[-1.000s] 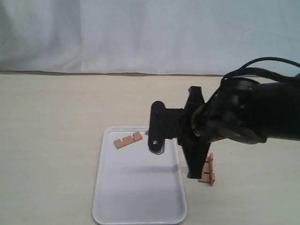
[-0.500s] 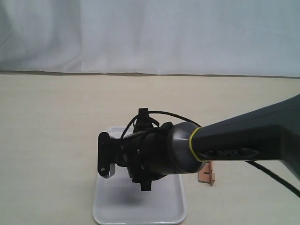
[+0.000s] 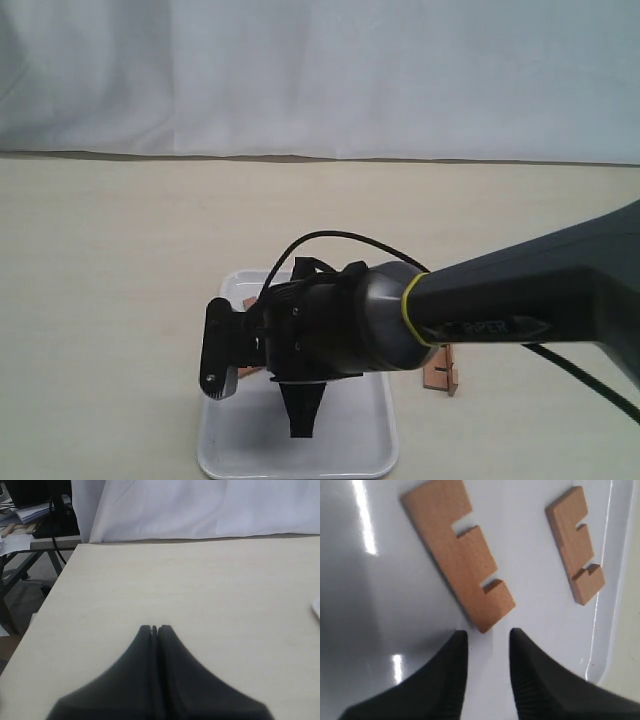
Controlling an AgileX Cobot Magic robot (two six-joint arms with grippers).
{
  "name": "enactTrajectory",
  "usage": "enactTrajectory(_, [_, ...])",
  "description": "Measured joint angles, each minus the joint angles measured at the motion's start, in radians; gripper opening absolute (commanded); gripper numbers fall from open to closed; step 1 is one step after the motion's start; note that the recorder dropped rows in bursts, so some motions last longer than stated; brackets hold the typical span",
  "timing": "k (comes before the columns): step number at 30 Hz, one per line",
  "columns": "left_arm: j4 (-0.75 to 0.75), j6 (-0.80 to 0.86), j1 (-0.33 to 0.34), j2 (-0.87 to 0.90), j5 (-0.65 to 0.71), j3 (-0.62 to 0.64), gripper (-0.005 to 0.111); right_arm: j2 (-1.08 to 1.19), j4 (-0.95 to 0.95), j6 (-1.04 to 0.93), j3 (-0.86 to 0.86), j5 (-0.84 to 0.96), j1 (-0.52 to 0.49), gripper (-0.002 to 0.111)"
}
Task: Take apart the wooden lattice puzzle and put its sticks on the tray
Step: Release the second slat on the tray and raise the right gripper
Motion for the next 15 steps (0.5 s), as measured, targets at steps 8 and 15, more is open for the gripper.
enactTrajectory(8, [0.0, 0.0, 0.0, 0.0, 0.0, 0.0, 0.0, -0.08, 0.208, -0.049, -0.002, 0.046, 0.001, 0.046])
enactTrajectory(15, [0.0, 0.0, 0.0, 0.0, 0.0, 0.0, 0.0, -0.258, 0.513, -0.141, -0.002, 0.1, -0.062, 0.046])
